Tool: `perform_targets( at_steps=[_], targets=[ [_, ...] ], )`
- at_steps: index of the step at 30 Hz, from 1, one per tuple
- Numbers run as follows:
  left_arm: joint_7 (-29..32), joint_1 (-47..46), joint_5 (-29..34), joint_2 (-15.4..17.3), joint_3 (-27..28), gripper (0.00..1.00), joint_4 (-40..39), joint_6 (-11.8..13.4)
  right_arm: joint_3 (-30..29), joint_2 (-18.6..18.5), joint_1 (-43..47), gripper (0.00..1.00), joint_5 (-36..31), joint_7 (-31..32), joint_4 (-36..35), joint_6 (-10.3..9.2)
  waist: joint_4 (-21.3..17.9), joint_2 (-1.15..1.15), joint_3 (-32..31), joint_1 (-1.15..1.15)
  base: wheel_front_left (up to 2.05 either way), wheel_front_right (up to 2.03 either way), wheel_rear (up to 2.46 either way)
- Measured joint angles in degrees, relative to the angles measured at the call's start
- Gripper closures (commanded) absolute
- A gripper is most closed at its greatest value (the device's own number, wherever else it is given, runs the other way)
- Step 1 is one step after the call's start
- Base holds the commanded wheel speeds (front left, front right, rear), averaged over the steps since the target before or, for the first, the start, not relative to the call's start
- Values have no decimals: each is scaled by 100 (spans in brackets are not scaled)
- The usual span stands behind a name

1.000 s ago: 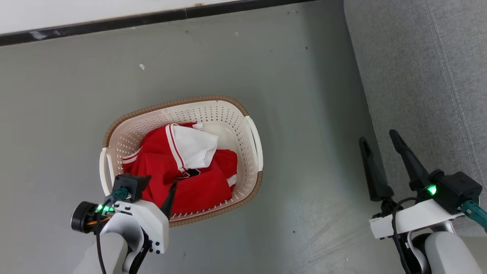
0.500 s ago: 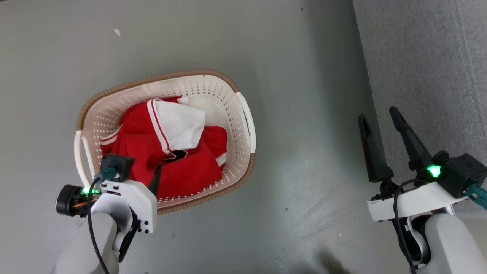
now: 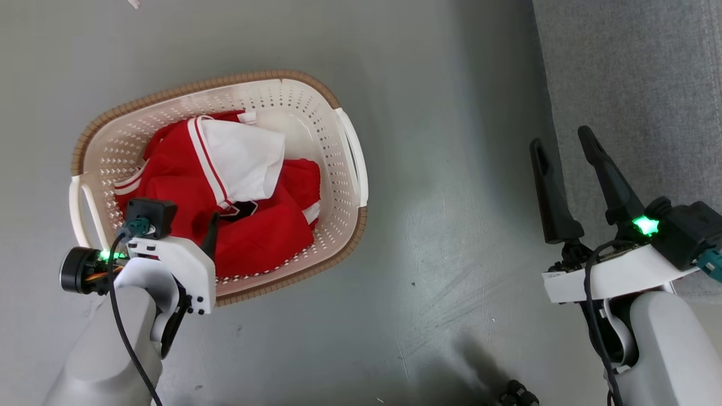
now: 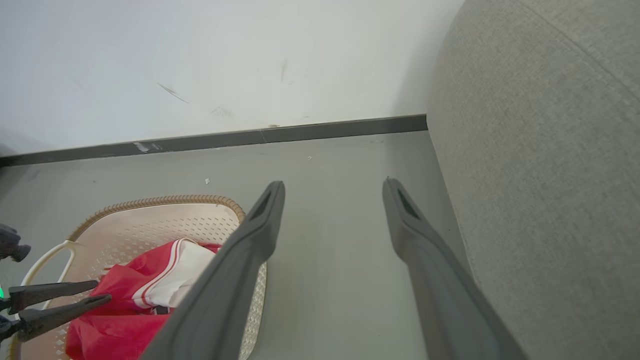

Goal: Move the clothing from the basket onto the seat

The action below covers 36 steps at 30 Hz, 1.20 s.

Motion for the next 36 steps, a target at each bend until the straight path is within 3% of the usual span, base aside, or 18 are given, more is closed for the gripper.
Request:
perform_targets(
  at_steps=[17,18,20,29,36],
  targets=[
    [-14,-417,234,281,-8,2,459,163,90,-1,-261,0,243,0,-54,0,-202,0,517,0,0,0,0],
    [-36,-445,234,320,5,46,486,194,89,-2,-285,0,264,0,-58,0,-216,0,543,0,0,0,0],
    [-53,-480,237,356,18,100,516,196,89,-2,-287,0,277,0,-59,0,-230,0,570,0,0,0,0],
    [-250,-737,270,344,27,100,605,183,10,-1,-502,0,357,0,-55,1,-347,0,717,0,0,0,0],
    [-398,-772,196,181,31,100,664,35,-7,-3,-662,0,375,0,-46,1,-306,0,651,0,0,0,0]
  ],
)
